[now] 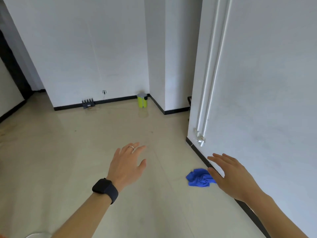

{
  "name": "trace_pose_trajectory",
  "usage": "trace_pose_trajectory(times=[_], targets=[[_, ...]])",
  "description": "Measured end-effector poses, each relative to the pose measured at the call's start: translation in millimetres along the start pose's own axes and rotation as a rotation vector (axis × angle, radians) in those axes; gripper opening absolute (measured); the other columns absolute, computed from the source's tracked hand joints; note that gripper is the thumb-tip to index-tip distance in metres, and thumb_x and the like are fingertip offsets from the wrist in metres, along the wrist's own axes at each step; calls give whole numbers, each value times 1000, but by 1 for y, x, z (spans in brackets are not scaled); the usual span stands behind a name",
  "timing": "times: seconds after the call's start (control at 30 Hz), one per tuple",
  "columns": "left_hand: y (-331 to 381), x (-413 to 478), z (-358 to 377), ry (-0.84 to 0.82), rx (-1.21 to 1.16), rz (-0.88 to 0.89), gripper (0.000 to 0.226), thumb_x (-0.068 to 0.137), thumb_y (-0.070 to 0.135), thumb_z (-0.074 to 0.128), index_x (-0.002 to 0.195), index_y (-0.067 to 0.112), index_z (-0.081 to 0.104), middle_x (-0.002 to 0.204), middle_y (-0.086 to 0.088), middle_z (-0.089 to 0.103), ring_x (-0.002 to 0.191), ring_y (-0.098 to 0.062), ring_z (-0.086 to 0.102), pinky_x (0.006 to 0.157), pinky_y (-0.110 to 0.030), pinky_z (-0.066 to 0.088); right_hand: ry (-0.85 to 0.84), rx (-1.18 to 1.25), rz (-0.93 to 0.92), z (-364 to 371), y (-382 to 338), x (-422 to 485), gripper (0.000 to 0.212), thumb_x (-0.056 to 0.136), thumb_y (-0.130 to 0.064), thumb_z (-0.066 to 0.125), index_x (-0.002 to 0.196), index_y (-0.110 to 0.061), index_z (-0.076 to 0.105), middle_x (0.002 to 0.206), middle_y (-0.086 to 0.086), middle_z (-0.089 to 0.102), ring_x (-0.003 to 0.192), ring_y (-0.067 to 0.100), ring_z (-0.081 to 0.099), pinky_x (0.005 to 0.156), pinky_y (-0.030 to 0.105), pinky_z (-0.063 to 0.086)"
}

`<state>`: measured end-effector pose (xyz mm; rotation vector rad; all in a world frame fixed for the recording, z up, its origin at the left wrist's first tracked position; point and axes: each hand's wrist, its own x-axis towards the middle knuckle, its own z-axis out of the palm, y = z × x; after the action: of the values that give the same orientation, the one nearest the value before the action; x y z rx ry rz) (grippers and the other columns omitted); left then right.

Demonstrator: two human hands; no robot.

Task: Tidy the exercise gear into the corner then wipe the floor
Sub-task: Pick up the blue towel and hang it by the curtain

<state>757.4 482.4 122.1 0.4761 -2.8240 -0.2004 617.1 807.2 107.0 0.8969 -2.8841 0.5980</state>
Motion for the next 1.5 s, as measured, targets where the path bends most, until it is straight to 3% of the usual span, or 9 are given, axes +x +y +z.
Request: trace_pose_trajectory(times=[0.4, 0.53, 0.73, 0.83, 0.97, 1.2, 1.5], targets=[[-48, 275, 126, -201, -3, 261, 49, 98, 44, 45, 147, 36, 42, 156, 5, 39, 147, -17, 27, 118, -41, 23, 18, 47, 297, 103, 39, 195, 42, 99, -47, 46, 140, -38, 50, 149, -16, 45, 146, 17, 29, 117, 32, 28], [-59, 376, 174, -249, 12, 324, 58, 89, 52, 34, 143, 37, 48, 153, 5, 43, 146, -16, 31, 116, -40, 26, 14, 107, 386, 145, 66, 274, 40, 100, -44, 48, 138, -36, 52, 145, -18, 48, 139, 13, 36, 112, 26, 28], [-58, 507, 237, -378, 20, 431, 49, 93, 48, 40, 139, 40, 52, 152, 5, 45, 144, -16, 34, 115, -42, 30, -89, 156, 578, 197, 103, 371, 40, 100, -44, 45, 138, -35, 53, 142, -14, 52, 135, 14, 41, 109, 29, 34], [-44, 563, 278, -449, -13, 481, 55, 87, 49, 37, 137, 37, 55, 150, 3, 48, 142, -18, 37, 112, -42, 32, -134, 177, 672, 222, 118, 408, 43, 99, -47, 45, 140, -35, 51, 140, -14, 54, 132, 14, 45, 106, 29, 38], [-28, 633, 363, -603, 20, 606, 44, 97, 42, 46, 141, 37, 51, 152, 6, 45, 142, -17, 36, 111, -40, 32, -196, 219, 809, 270, 138, 452, 44, 100, -47, 43, 142, -37, 46, 145, -17, 48, 136, 13, 40, 109, 29, 35], [6, 741, 533, -894, 109, 823, 48, 98, 43, 43, 145, 37, 44, 155, 4, 40, 144, -19, 32, 114, -40, 28, -199, 299, 1179, 363, 188, 510, 45, 100, -50, 43, 144, -40, 43, 154, -17, 36, 144, 12, 28, 113, 31, 30], [19, 785, 756, -1089, 292, 971, 50, 98, 45, 41, 148, 36, 39, 155, 3, 40, 145, -20, 29, 114, -40, 27, -275, 482, 1453, 543, 278, 564, 50, 98, -50, 45, 147, -37, 40, 157, -12, 34, 143, 16, 31, 110, 33, 33]])
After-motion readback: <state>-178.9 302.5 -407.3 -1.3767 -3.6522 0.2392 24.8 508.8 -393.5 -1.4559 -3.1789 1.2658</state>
